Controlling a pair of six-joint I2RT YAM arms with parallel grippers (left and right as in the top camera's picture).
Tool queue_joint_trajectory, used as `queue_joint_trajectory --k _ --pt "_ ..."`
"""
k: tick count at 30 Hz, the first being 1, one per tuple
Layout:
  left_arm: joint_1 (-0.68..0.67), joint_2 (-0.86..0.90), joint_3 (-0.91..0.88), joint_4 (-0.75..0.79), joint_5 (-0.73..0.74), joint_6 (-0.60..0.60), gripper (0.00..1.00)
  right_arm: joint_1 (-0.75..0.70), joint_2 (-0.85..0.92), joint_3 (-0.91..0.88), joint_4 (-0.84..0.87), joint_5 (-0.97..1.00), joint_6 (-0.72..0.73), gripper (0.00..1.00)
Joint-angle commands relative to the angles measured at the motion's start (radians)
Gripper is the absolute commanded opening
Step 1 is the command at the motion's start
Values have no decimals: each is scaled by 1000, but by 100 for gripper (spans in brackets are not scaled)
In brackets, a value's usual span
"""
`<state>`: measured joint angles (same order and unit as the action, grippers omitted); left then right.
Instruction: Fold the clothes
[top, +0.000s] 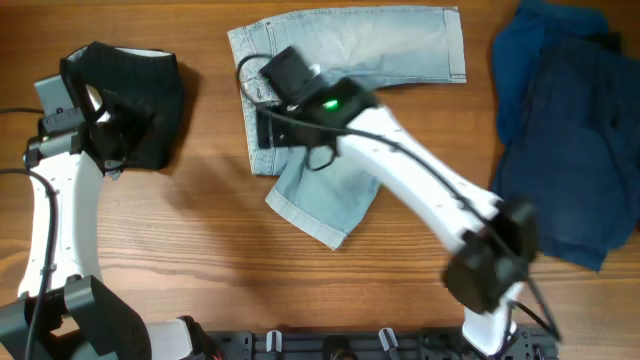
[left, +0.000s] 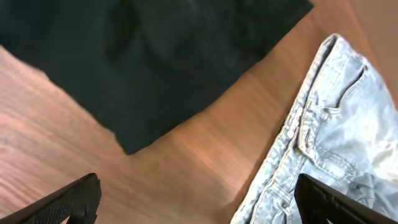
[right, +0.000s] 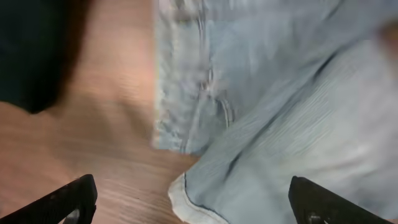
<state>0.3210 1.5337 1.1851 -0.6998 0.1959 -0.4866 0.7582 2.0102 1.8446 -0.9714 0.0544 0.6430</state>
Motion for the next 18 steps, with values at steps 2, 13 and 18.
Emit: queue_joint_trajectory --k 2,13,18 --pt "3 -21 14 -20 16 -19 100 33 156 -10 -45 59 260 100" --pt "3 -21 14 -46 16 -19 100 35 249 -27 -12 18 218 17" --pt "3 -21 14 -55 16 -19 100 32 244 -25 37 -32 31 4"
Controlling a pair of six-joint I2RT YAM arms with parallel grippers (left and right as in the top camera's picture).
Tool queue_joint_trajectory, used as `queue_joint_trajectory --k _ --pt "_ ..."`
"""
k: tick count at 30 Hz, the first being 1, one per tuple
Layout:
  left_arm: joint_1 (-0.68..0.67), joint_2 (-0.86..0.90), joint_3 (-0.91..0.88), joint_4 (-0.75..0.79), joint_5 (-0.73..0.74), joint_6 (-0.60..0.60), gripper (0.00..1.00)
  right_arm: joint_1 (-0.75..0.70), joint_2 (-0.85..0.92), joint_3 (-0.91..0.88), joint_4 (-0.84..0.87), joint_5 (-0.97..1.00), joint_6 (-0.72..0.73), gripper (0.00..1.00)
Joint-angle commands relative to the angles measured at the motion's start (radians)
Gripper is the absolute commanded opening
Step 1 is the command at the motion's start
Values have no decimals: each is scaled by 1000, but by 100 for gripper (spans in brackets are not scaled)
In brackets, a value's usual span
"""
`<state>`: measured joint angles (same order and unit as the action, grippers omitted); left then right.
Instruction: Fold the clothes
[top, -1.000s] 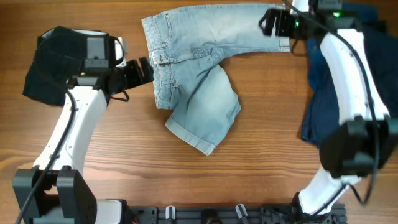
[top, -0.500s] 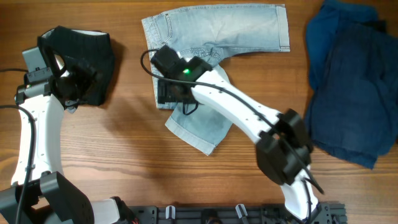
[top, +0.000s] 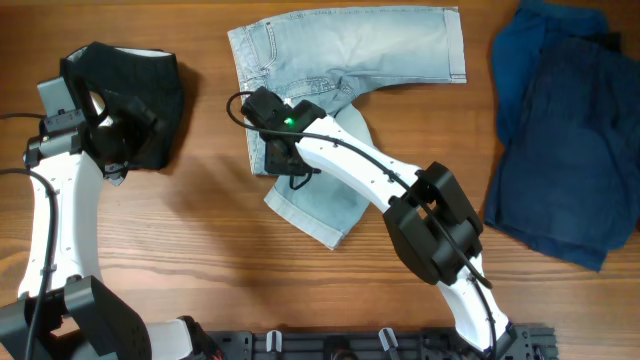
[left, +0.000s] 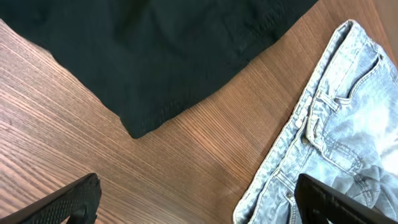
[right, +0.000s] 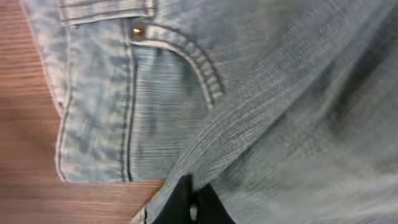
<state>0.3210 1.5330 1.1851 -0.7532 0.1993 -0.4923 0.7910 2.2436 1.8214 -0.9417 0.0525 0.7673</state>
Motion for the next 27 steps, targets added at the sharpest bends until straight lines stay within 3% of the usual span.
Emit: queue_joint_trajectory --k 1,4,7,9,14,20,21,23,27 --pt "3 -20 14 0 12 -13 100 -8 -2 -2 6 -35 -118 4" --pt "3 -19 14 0 12 -13 100 -77 -132 -2 -45 -39 -216 4" --pt "3 -19 14 0 12 -10 100 -221 -301 -2 -96 -61 -330 4" --pt "3 -19 14 0 12 -10 100 -392 -387 -2 -138 -92 -394 4" --pt "3 -19 14 -8 13 12 100 -684 -362 -93 -142 -148 -518 4" --pt "-35 -18 14 -12 20 44 100 -917 -362 -259 23 -538 -789 5" --pt "-42 -18 14 -11 20 44 100 -917 -363 -259 16 -549 -798 11" --pt "-57 -18 14 -10 19 44 100 -873 -366 -257 2 -504 -796 43" --pt "-71 -14 14 1 19 44 100 -651 -366 -257 66 -237 -679 60"
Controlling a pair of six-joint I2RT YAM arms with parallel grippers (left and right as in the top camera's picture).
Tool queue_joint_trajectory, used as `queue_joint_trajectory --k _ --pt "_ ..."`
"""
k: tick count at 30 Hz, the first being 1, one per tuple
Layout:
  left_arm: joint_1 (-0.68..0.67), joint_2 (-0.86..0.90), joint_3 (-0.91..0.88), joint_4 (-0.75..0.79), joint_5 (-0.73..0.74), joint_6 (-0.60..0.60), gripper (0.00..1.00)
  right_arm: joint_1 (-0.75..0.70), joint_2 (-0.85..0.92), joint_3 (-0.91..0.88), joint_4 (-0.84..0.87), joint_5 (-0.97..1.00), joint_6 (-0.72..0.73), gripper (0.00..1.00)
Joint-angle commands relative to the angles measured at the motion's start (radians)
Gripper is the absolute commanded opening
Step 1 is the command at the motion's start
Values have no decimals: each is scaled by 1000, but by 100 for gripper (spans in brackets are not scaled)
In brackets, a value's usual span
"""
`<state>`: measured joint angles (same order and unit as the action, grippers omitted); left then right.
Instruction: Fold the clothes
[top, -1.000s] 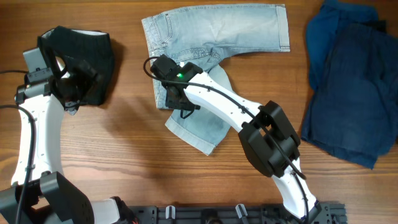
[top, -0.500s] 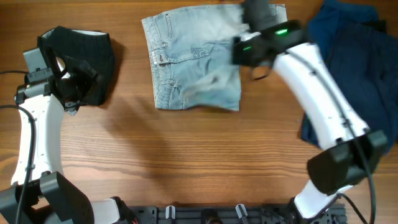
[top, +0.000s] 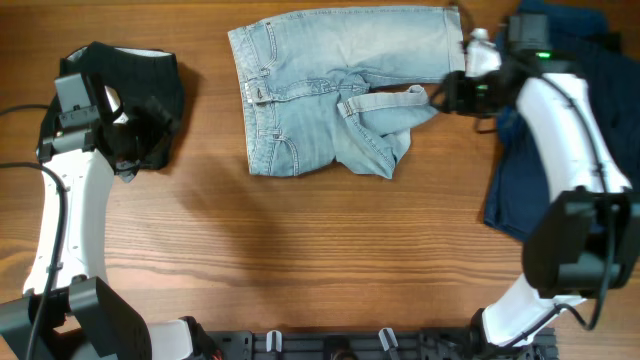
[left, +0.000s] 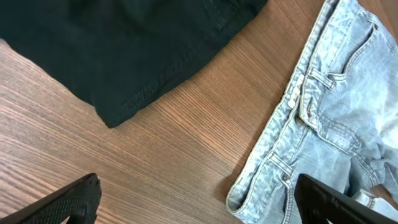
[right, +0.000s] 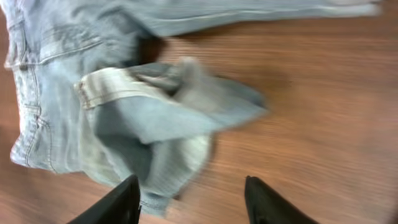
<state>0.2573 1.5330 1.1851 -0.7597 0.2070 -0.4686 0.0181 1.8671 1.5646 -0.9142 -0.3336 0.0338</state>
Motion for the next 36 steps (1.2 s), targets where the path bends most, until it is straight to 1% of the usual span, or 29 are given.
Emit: queue_joint_trajectory --k 1,2,5,10,12,14,15,16,17,18,19,20,23,25,26,28,30,32,33,34,35,36 --pt "-6 -13 14 9 7 20 100 187 14 -1 82 177 54 67" --pt "-6 -13 14 10 7 20 100 245 21 -1 124 209 52 69" --pt "-7 -13 14 10 8 20 100 363 87 -1 204 296 48 70" --pt "-7 -13 14 5 8 20 100 425 262 -1 260 388 16 69" --pt "-7 -13 14 3 8 20 100 441 306 -1 263 423 20 67" --pt "-7 -13 14 3 8 19 100 444 314 -1 259 491 72 54" --pt "-7 -13 14 3 8 20 100 442 309 0 256 512 95 39" --pt "-7 -13 14 3 8 20 100 438 299 0 251 518 104 31" --pt "-7 -13 14 3 8 20 100 433 282 2 242 518 106 29" --pt "-7 -13 14 3 8 20 100 426 255 3 229 517 108 25" --pt "-7 -13 14 6 8 20 100 414 214 4 214 518 111 9" --pt "-7 -13 14 11 8 20 100 402 183 6 197 518 137 4" --pt "-7 -13 14 11 8 20 100 333 76 7 134 480 272 4" --pt "-7 -13 14 10 8 21 100 249 10 7 46 429 361 4" --pt "-7 -13 14 7 8 48 100 185 0 7 -10 385 389 4" --pt "-7 -13 14 -2 8 50 100 94 3 -20 -59 332 403 4" --pt "-7 -13 14 -9 8 50 100 33 5 -77 -82 307 422 5" --pt "-7 -13 14 -13 8 51 100 -2 5 -164 -83 264 433 14" --pt "-7 -13 14 -17 10 67 100 -9 5 -201 -94 263 460 37" --pt "-7 -13 14 -24 10 72 100 -10 5 -225 -98 252 457 59" --pt "-7 -13 14 -39 10 72 100 -9 5 -237 -121 243 451 67" --pt "-7 -13 14 -48 10 72 100 -9 1 -236 -131 240 447 68"
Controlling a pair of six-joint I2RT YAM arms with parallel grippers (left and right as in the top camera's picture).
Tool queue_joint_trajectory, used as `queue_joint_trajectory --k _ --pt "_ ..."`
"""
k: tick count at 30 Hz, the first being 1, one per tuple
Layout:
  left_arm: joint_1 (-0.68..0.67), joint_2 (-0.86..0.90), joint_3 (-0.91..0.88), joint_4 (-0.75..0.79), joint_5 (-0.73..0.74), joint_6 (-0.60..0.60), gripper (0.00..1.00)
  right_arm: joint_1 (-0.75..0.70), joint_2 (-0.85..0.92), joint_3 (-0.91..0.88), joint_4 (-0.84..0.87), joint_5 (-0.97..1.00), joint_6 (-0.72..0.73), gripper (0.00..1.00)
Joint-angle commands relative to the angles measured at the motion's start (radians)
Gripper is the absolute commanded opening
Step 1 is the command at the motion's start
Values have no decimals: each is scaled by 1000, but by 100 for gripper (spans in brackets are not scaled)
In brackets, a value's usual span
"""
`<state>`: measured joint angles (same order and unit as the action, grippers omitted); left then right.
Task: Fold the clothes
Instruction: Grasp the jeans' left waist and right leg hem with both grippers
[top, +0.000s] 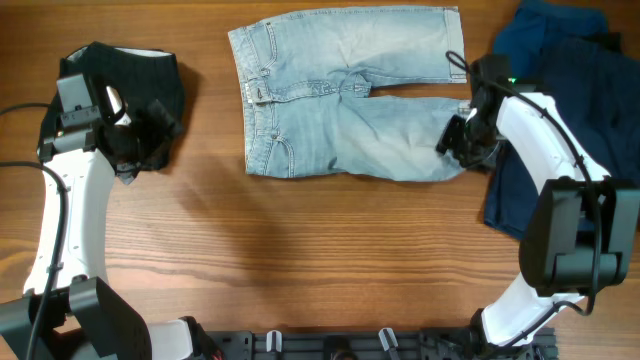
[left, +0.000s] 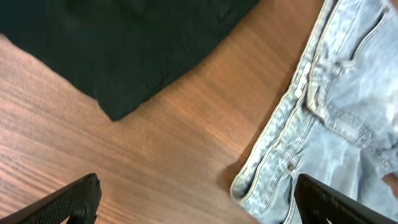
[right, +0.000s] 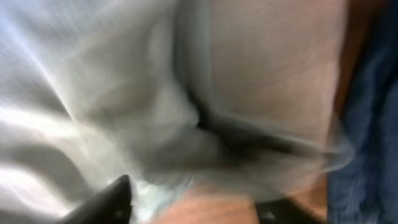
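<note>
Light blue denim shorts (top: 340, 100) lie flat at the table's back, waistband left and both legs stretched right. My right gripper (top: 455, 140) is at the near leg's hem. Its wrist view is blurred, showing pale denim (right: 93, 93) with the gripper (right: 199, 208) open and wood showing between the fingers. My left gripper (top: 140, 140) stands open by a black garment (top: 150, 70). In its wrist view the gripper (left: 199, 211) is over bare wood, between the black garment (left: 124, 37) and the shorts' waistband (left: 336, 112).
A heap of dark blue clothes (top: 570, 130) lies at the right edge, just beyond my right gripper, and shows as a blue strip (right: 373, 124) in the right wrist view. Bare wooden table (top: 300, 250) fills the front half.
My right gripper was up by the far leg's hem with the near leg bunched at the crotch. Now it is lower, at the near leg's hem, and that leg lies flat. The left arm barely moved.
First my right gripper hung open over the waistband, the near leg folded down toward the front. Then it was shut on denim there. Later it was at the far right, the leg crumpled mid-shorts. Now both legs lie side by side, flat.
</note>
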<state>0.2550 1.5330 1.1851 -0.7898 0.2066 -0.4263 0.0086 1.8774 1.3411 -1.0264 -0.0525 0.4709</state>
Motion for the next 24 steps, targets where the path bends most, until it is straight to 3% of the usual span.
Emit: queue_joint_trajectory --k 1,3,5,9,11,12,14,17,24 --pt "-5 -13 14 -32 10 30 100 0 -29 -13 -18 -50 0 69" --pt "-5 -13 14 -64 19 34 100 0 -84 -13 -8 -50 -10 72" --pt "-26 -13 14 -105 103 111 100 0 -175 -13 0 -53 -65 75" --pt "-211 -13 -17 -132 105 135 100 0 -249 -13 -8 -53 -113 77" --pt "-292 -12 -56 -90 60 134 99 0 -249 -13 -5 -53 -116 75" --pt "-356 -10 -90 -53 -49 122 96 0 -249 -13 5 -53 -116 70" --pt "-402 -10 -124 -5 -131 76 88 0 -249 -13 26 -53 -116 68" --pt "-461 27 -183 171 -137 78 73 0 -249 -13 41 -53 -117 68" --pt "-513 278 -188 351 -171 82 75 0 -249 -13 47 -53 -130 68"
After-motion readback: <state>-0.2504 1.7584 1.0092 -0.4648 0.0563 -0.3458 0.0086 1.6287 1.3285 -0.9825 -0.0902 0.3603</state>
